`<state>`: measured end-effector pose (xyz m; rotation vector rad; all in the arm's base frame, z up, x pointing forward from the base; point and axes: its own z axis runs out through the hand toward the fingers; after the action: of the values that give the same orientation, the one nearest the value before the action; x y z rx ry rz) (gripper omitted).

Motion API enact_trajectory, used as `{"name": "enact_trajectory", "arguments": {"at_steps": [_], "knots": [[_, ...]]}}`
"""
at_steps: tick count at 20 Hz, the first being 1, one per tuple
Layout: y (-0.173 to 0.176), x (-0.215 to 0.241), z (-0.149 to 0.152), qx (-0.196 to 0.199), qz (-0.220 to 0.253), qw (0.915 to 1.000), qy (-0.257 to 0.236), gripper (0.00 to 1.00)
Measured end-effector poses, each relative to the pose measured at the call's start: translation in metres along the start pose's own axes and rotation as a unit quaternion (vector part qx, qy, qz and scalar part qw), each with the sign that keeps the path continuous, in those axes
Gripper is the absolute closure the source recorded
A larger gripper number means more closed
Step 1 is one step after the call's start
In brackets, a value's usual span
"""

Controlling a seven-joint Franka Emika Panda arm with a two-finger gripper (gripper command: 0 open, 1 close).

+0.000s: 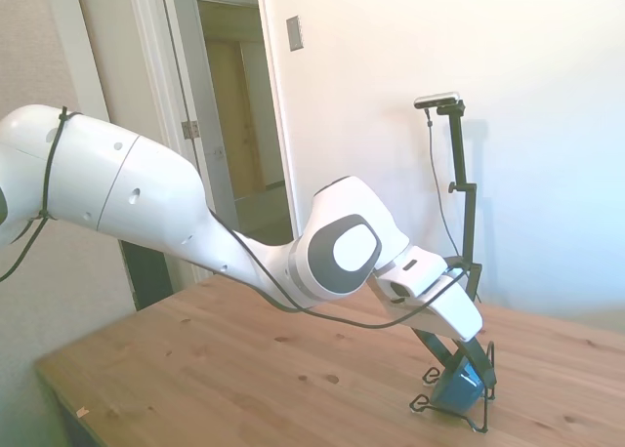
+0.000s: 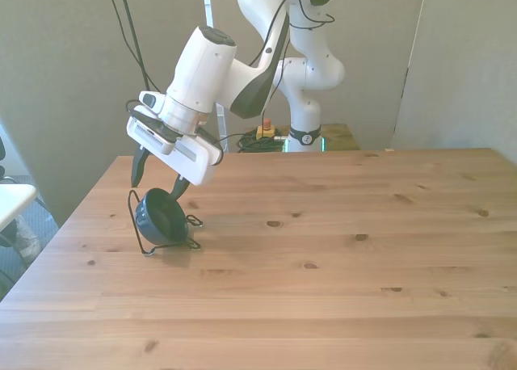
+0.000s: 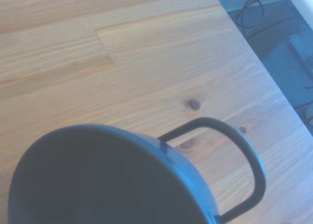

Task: Unload the bowl

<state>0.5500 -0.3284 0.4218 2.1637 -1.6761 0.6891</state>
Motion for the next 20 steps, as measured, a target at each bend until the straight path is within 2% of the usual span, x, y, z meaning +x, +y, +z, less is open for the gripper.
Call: {"name": "enact_trajectory", "arguments": {"at_steps": [9,20], "knots": [[-0.010,0.003,0.004,-0.006,-0.005,1.0000,0.005,1.00],[-0.011,-0.004,0.004,-0.031,-0.014,0.9994,0.012,1.00]]}}
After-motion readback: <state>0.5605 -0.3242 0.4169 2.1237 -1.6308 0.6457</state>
